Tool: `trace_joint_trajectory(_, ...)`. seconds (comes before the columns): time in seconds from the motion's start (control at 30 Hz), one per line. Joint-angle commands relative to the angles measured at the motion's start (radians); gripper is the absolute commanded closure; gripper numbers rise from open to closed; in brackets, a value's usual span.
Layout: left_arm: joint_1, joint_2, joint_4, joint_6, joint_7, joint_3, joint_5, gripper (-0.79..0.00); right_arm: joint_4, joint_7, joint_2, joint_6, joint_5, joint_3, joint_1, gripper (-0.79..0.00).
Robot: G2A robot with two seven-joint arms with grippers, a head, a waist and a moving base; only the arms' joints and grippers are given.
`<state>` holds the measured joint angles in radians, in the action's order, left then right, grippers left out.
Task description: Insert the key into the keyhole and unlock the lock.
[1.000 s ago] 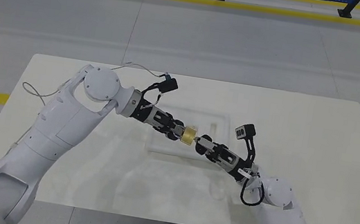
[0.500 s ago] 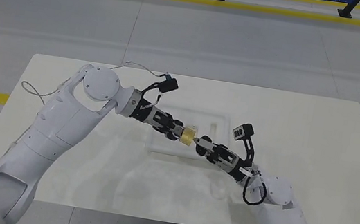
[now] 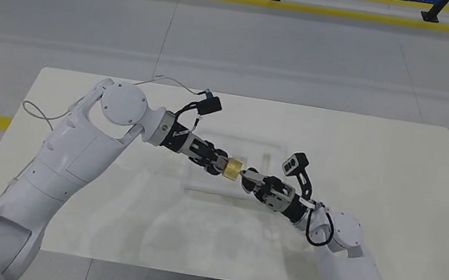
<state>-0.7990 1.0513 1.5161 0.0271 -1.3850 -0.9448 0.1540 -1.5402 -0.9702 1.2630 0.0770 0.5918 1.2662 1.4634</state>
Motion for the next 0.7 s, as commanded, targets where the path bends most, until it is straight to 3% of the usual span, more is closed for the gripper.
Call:
trace_joint_trajectory(0.0,0.001,-0.001,0.0,0.0,-0.001,0.001,0.001,0.0,-0.001,0.0,0.0,-0.001,0.0,0.0,0.0,0.0)
trace_joint_trajectory(0.37,0.007,-0.002,-0.005,0.0,0.007,0.007,0.006,0.0,0.0,0.003,0.0,-0.002,0.002,0.0,0.001,0.0)
trace_joint_trajectory(0.67,0.016,-0.002,-0.011,-0.007,0.011,0.013,0.01,0.0,0.01,0.001,-0.001,-0.162,0.152,-0.005,-0.005,0.0)
